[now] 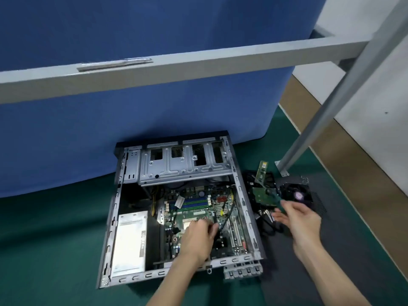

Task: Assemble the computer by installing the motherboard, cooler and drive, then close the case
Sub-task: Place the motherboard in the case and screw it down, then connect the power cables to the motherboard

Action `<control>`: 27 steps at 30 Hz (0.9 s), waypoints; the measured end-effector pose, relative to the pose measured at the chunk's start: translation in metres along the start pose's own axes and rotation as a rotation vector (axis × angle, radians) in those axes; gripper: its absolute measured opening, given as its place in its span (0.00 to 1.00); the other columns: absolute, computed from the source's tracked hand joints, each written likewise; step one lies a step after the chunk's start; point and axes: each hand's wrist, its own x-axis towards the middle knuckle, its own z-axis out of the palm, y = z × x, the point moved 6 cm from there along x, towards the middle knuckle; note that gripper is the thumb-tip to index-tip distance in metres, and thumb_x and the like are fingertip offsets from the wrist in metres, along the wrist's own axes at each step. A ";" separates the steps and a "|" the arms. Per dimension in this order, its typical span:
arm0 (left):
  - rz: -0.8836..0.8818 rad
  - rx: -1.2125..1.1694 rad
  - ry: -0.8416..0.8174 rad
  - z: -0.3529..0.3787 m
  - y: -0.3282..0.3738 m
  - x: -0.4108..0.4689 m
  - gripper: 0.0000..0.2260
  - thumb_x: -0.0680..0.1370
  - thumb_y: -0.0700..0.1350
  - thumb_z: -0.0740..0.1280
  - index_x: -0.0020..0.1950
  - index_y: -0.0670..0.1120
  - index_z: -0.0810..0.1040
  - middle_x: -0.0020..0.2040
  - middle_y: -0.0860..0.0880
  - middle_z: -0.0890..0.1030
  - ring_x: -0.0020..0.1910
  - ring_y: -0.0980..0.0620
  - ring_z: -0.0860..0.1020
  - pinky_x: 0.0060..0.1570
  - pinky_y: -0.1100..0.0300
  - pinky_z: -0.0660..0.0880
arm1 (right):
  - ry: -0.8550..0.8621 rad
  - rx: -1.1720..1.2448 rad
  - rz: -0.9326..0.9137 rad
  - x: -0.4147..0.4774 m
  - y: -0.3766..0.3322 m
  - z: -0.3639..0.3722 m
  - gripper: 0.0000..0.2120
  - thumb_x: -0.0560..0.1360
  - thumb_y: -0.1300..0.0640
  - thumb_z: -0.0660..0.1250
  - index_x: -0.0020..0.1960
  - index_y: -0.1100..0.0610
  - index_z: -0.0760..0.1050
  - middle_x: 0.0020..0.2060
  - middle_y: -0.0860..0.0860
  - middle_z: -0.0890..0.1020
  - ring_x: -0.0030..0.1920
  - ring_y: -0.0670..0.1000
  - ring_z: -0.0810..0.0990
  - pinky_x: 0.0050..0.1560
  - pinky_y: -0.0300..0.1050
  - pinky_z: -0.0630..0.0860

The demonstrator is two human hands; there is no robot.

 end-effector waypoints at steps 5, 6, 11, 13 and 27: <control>-0.092 0.040 0.005 0.008 -0.007 0.000 0.16 0.81 0.53 0.59 0.45 0.43 0.78 0.38 0.46 0.81 0.35 0.47 0.78 0.38 0.56 0.74 | 0.003 -0.158 0.041 0.012 0.055 -0.018 0.08 0.76 0.67 0.68 0.53 0.68 0.74 0.43 0.63 0.81 0.35 0.54 0.82 0.38 0.39 0.81; -0.107 0.039 0.000 0.008 -0.009 0.000 0.16 0.81 0.53 0.59 0.45 0.42 0.78 0.40 0.45 0.82 0.37 0.45 0.79 0.40 0.55 0.76 | 0.015 -0.232 0.032 0.015 0.062 -0.018 0.08 0.75 0.66 0.69 0.53 0.67 0.74 0.43 0.61 0.81 0.38 0.56 0.82 0.44 0.45 0.82; -0.120 0.058 -0.021 0.014 -0.010 0.000 0.16 0.81 0.51 0.59 0.42 0.42 0.77 0.37 0.45 0.80 0.34 0.45 0.77 0.38 0.55 0.74 | -0.037 -0.881 -0.132 0.018 0.071 -0.004 0.11 0.75 0.56 0.70 0.51 0.61 0.72 0.42 0.56 0.81 0.47 0.60 0.80 0.46 0.49 0.73; -0.124 0.074 -0.047 0.017 -0.011 0.002 0.16 0.81 0.52 0.59 0.42 0.42 0.77 0.36 0.46 0.79 0.32 0.47 0.74 0.36 0.56 0.72 | -0.101 -1.081 -0.195 0.020 0.072 0.006 0.13 0.76 0.55 0.69 0.52 0.62 0.70 0.45 0.59 0.82 0.47 0.61 0.81 0.44 0.50 0.74; -0.103 -0.059 0.018 0.003 -0.003 0.038 0.16 0.81 0.51 0.58 0.43 0.43 0.78 0.33 0.49 0.77 0.28 0.50 0.73 0.33 0.58 0.71 | -0.021 -1.246 -0.609 0.068 0.008 0.070 0.13 0.79 0.55 0.62 0.53 0.65 0.75 0.49 0.62 0.79 0.51 0.63 0.77 0.49 0.54 0.72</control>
